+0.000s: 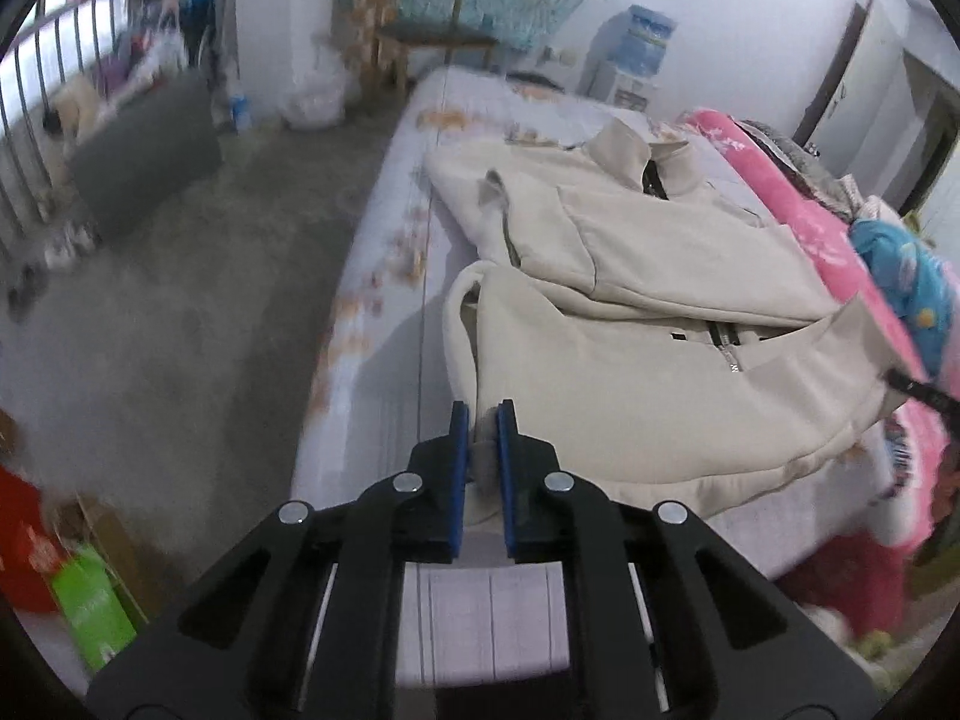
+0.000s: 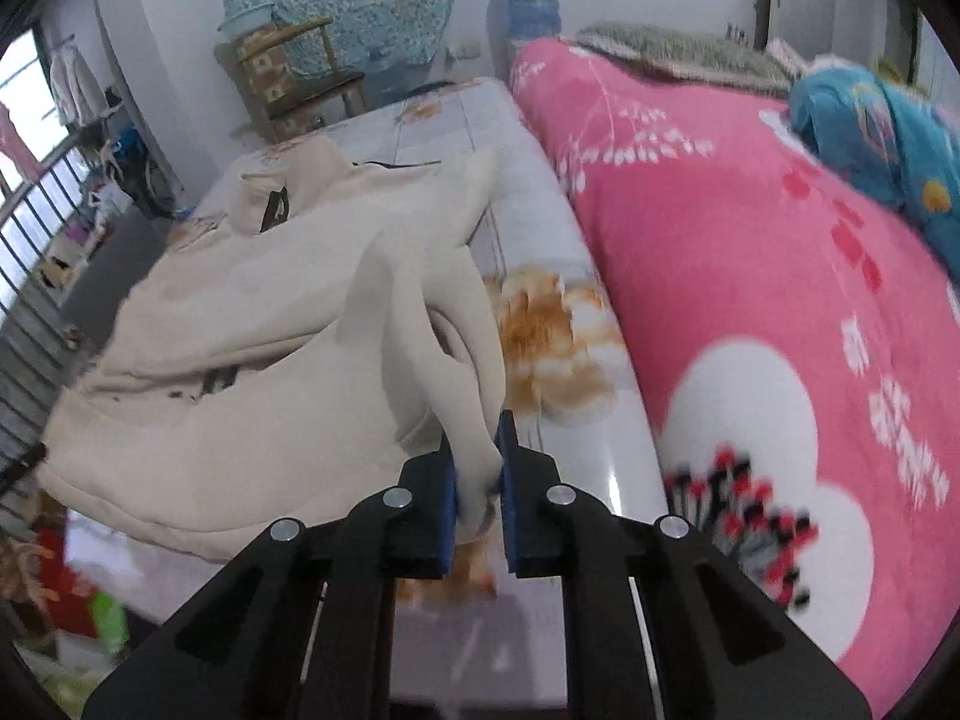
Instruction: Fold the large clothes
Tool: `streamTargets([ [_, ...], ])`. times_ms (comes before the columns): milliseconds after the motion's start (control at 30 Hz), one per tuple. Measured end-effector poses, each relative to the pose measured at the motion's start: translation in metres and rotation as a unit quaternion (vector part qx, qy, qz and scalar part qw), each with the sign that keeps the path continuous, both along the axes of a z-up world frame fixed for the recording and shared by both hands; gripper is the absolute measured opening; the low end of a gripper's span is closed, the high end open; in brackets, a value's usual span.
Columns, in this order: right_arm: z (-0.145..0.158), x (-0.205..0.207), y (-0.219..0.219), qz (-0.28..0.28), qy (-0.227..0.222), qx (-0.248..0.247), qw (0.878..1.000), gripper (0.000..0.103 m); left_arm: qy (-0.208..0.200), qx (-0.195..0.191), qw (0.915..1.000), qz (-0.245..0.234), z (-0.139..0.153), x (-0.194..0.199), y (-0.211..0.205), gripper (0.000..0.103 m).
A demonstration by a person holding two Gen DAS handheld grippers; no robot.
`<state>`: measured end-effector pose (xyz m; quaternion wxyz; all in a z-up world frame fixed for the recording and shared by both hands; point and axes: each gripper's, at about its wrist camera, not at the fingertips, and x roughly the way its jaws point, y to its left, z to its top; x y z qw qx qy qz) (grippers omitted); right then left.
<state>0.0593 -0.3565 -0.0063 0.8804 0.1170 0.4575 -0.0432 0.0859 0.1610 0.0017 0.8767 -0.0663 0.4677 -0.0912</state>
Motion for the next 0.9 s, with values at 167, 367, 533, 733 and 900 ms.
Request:
streamTargets([
  [167, -0.031, -0.014, -0.022, -0.019, 0.058, 0.024, 0.998, 0.038, 0.052, -0.012, 0.9969, 0.058, -0.038, -0.013, 0.034, 0.011],
  [367, 0.001, -0.025, -0.038, -0.066, -0.017, 0.093, 0.993, 0.045, -0.024, -0.079, 0.9957, 0.042, -0.001, -0.025, 0.048, 0.022],
  [533, 0.012, 0.012, 0.056, 0.090, -0.032, 0.047, 0.994, 0.062, -0.035, -0.064, 0.9951, -0.067, 0.000, -0.013, -0.027, 0.042],
  [733, -0.031, 0.040, 0.156, 0.211, 0.024, 0.006, 0.977, 0.062, -0.006, 0.039, 0.9891, -0.142, -0.045, 0.005, -0.113, 0.042],
  [900, -0.060, 0.051, 0.174, 0.215, 0.054, -0.033, 0.975, 0.059, -0.029, 0.108, 0.9831, -0.145, -0.057, 0.004, -0.131, 0.027],
])
